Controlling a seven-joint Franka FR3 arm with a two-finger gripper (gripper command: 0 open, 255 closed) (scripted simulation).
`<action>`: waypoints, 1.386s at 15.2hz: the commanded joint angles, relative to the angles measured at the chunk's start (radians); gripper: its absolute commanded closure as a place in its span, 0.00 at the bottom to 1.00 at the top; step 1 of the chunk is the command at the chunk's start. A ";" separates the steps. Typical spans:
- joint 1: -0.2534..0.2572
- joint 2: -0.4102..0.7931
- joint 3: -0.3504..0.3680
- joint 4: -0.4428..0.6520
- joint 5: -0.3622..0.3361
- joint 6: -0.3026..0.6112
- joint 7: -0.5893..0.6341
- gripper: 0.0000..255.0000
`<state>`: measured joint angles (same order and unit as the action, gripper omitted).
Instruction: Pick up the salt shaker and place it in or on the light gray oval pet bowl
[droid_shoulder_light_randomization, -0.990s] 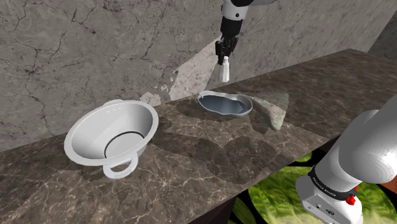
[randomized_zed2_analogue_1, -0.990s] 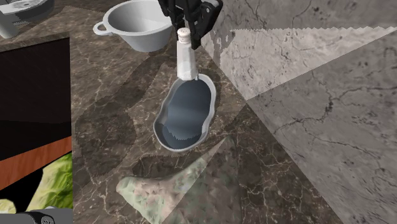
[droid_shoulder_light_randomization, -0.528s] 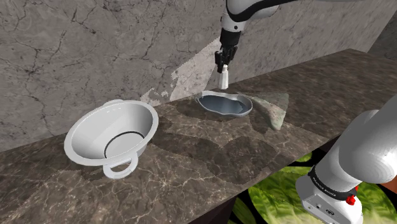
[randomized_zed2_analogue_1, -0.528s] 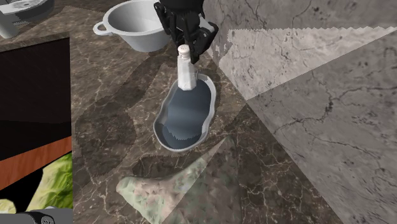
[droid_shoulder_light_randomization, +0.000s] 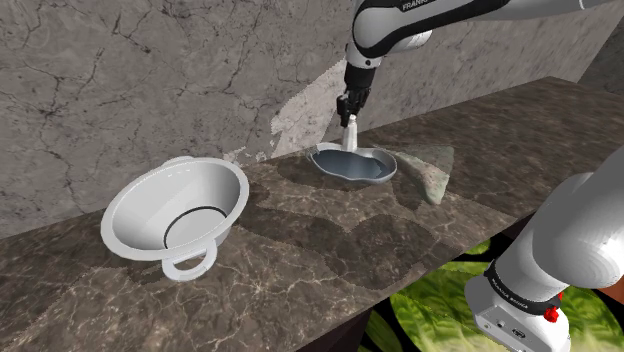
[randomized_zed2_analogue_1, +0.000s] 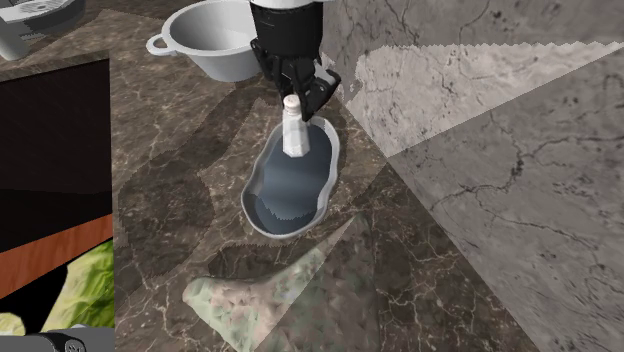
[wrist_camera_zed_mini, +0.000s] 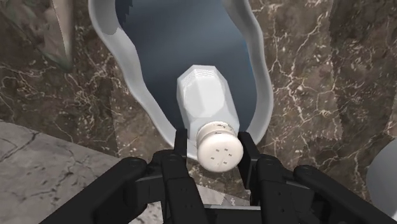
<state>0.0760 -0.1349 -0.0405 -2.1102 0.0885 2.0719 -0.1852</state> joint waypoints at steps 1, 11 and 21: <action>0.001 0.006 0.000 -0.020 0.002 0.027 -0.002 1.00; 0.001 0.012 0.000 -0.036 0.003 0.049 -0.004 1.00; -0.004 -0.030 -0.004 0.046 -0.004 -0.075 0.000 0.00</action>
<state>0.0762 -0.1532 -0.0395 -2.0890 0.0860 2.0346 -0.1795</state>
